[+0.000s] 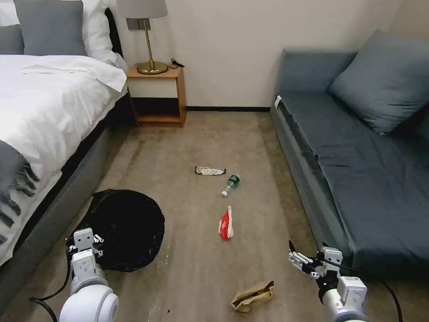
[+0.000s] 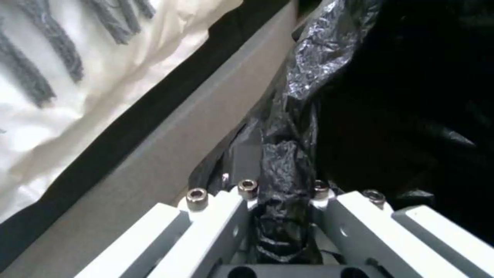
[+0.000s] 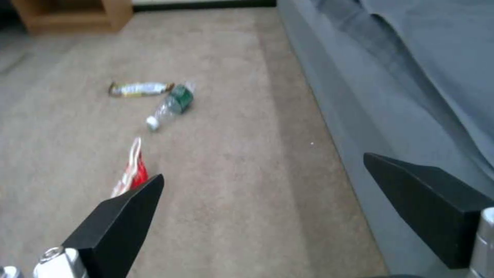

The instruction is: Pick up the trash bin, then pick up the garbage on the floor and place it into the trash bin.

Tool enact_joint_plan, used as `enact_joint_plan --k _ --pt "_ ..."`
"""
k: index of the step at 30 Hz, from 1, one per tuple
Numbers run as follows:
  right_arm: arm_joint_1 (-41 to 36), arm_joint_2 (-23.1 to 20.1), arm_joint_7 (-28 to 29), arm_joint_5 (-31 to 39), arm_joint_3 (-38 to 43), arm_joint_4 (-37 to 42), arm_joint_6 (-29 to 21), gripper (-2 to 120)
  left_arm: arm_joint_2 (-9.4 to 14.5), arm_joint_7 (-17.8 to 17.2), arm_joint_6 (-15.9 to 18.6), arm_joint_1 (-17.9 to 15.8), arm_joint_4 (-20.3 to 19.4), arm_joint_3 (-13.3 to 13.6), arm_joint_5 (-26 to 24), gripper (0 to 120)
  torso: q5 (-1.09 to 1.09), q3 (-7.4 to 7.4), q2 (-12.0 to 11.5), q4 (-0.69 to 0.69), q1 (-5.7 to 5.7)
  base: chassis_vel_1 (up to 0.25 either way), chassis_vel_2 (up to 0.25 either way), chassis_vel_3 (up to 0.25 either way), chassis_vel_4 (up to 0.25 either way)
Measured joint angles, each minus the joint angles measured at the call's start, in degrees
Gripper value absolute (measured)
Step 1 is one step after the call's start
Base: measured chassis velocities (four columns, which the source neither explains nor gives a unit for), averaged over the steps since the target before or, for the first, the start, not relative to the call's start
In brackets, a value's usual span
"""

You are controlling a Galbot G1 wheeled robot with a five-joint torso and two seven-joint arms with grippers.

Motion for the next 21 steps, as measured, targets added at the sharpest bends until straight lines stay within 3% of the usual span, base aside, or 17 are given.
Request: enact_joint_plan --k 2,4,5,7,9,11,18,21 --pt "0.11 -1.15 -0.14 -0.06 -0.1 -0.3 -0.06 100 0.06 0.03 -0.07 0.13 0.0 0.0 0.02 1 0.01 0.0 0.0 -0.01 0.0 -0.033 0.023 0.03 -0.037" --pt "1.29 -9.63 -1.46 -0.45 -0.68 -2.19 -0.85 100 0.64 0.15 -0.54 0.81 0.0 -0.36 0.31 1 0.0 0.0 0.0 0.01 0.0 0.0 0.0 0.0 0.0" --pt "1.29 -9.63 -1.46 -0.45 -0.68 -2.19 -0.85 100 0.64 0.15 -0.54 0.81 0.0 -0.36 0.31 1 0.0 0.0 0.0 0.01 0.0 0.0 0.0 0.0 0.0" --pt "2.91 -15.38 -2.54 -0.35 -1.47 -3.73 -1.97 100 1.05 0.45 -0.8 1.2 -0.14 -0.87 0.57 1 0.02 0.0 0.0 0.02 0.0 0.0 0.0 0.0 0.0" --pt "3.68 -17.3 -2.93 -0.18 -1.92 -4.32 -2.39 100 1.13 0.76 -0.95 1.29 -0.27 -1.03 0.62 1 0.02 0.0 0.0 0.02 0.0 0.0 0.0 0.0 0.0" --pt "6.6 -22.35 -4.56 0.83 -3.85 -6.01 -3.85 100 1.16 1.74 -1.22 1.5 -0.84 -1.27 0.87 1 0.02 0.0 0.0 0.01 0.0 0.0 0.0 0.0 0.0" --pt "15.79 -29.69 -8.3 2.64 -10.74 -10.17 -4.55 100 -0.02 2.83 -2.54 1.99 -1.01 -0.92 3.64 1 0.02 0.0 0.0 0.02 0.0 0.0 0.0 0.0 0.0" --pt "20.18 -32.8 -10.21 2.36 -16.74 -12.58 -4.65 100 -1.55 4.06 -4.7 3.05 -1.18 -0.58 5.79 1 0.02 0.0 0.0 0.02 0.0 0.0 0.0 0.0 0.0"
